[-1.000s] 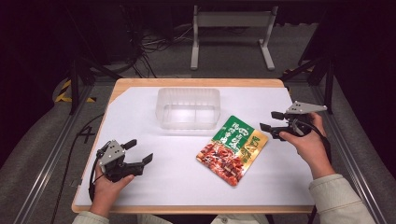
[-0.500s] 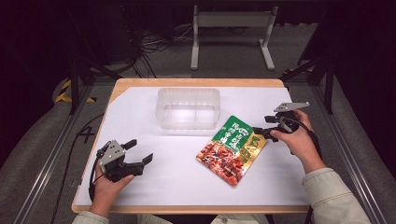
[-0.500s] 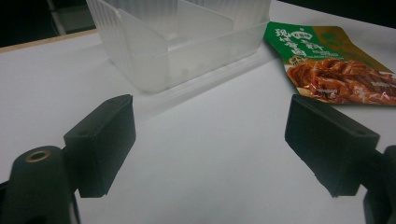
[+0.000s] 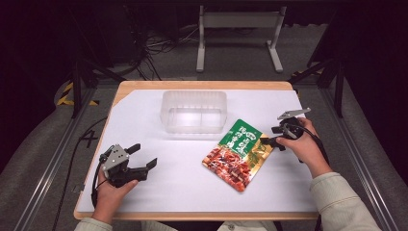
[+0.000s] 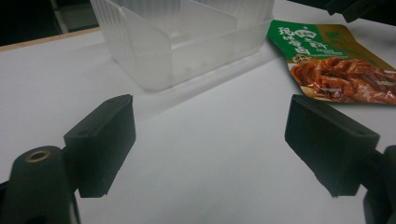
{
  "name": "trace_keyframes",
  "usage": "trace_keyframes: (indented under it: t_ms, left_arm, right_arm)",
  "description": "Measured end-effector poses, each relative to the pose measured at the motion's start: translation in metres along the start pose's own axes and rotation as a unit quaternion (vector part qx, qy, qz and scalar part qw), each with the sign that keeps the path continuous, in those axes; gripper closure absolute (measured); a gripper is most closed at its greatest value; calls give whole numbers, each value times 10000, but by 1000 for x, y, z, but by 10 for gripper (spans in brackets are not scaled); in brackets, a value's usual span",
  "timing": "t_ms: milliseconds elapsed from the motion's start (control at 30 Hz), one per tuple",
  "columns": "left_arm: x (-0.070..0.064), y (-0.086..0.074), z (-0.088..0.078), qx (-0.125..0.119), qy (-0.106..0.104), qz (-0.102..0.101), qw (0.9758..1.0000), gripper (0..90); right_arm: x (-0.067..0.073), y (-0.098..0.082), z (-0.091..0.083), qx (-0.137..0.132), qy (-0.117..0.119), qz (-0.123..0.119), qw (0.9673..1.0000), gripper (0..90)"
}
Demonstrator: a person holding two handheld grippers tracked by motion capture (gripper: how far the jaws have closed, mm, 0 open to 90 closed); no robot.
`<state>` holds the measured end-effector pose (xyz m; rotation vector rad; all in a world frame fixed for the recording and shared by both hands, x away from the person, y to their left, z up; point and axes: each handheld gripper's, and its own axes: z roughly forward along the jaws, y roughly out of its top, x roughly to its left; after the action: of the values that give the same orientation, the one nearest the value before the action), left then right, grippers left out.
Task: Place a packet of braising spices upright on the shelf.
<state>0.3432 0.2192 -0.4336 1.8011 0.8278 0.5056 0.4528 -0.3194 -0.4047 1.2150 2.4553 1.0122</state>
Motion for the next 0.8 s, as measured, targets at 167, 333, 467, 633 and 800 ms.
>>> trace_keyframes:
  t_ms: [167,333,467,633,800]
  left_arm:
    - [0,0,0,-5,-4,2,10000,170]
    - [0,0,0,11,0,-1,10000,170]
    - [0,0,0,9,1,0,10000,171]
    - [0,0,0,19,14,2,10000,170]
    - [1,0,0,24,32,15,10000,170]
  right_arm:
    - [-2,-3,4,83,6,35,10000,216]
    - [-4,-7,7,192,43,93,9998,225]
    - [-5,-8,9,235,132,185,9995,238]
    - [-5,-10,11,356,219,221,9989,269]
    - [-4,-10,12,397,300,293,9983,310]
